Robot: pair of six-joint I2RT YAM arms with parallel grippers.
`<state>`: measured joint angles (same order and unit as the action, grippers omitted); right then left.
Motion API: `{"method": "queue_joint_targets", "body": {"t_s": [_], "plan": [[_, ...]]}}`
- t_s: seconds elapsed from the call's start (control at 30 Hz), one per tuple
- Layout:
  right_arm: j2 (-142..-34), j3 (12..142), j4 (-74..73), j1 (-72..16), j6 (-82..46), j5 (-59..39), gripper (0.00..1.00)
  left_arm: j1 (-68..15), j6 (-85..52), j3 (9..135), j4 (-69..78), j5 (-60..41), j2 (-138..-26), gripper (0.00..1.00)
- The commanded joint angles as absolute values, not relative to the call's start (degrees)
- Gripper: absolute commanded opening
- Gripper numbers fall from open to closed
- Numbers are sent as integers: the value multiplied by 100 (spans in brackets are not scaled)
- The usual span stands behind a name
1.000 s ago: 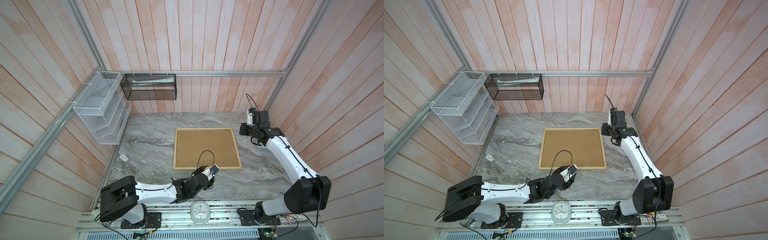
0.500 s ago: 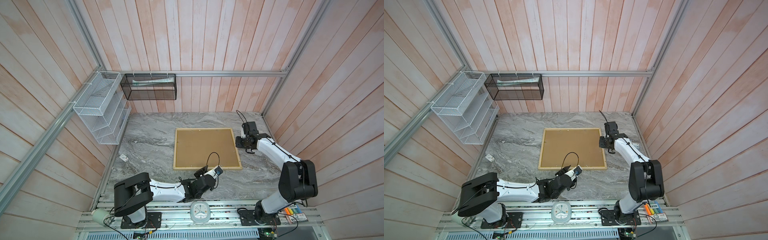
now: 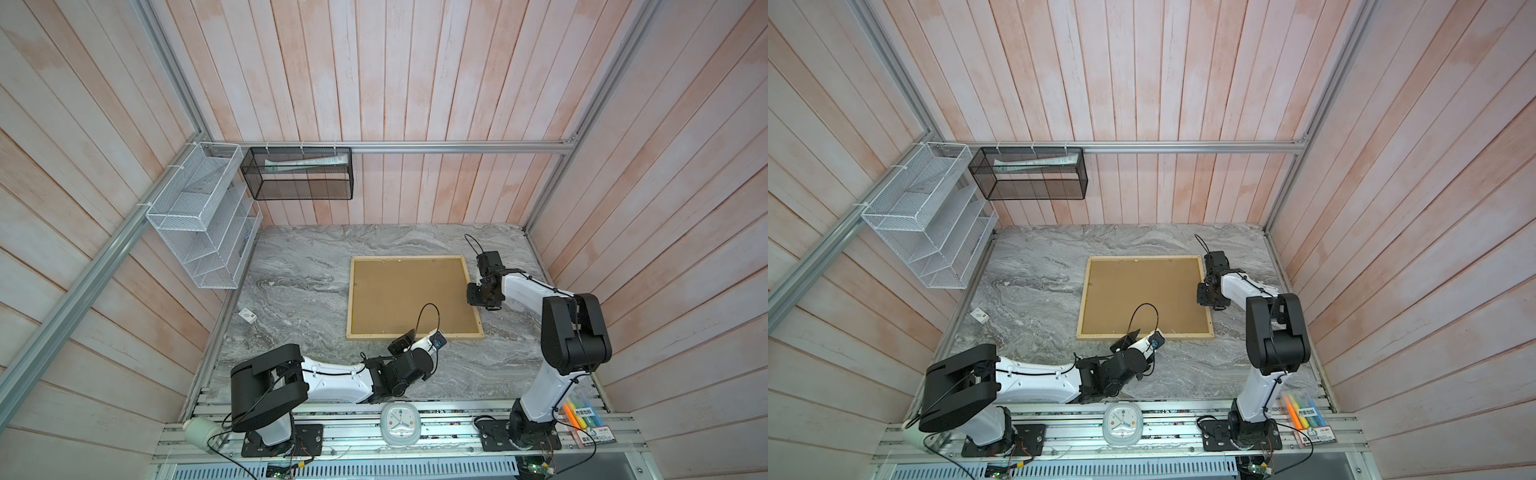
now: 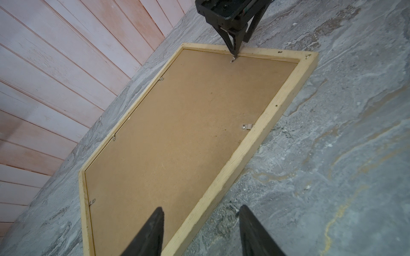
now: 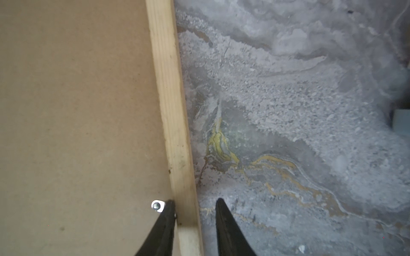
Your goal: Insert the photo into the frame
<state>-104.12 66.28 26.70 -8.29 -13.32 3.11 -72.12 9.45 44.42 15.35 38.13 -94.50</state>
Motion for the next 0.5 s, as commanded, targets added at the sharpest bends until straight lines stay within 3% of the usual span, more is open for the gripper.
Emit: {"method": "queue_joint_targets", "body": {"t_s": [0.0, 0.47], "plan": [[-10613, 6912, 2542, -738, -1266, 257, 31, -7216, 855, 4605, 1384, 3926, -9549, 55], [-11172, 7314, 2649, -686, -1160, 1, 22, -7216, 804, 4588, 1387, 3965, -9598, 55]]}}
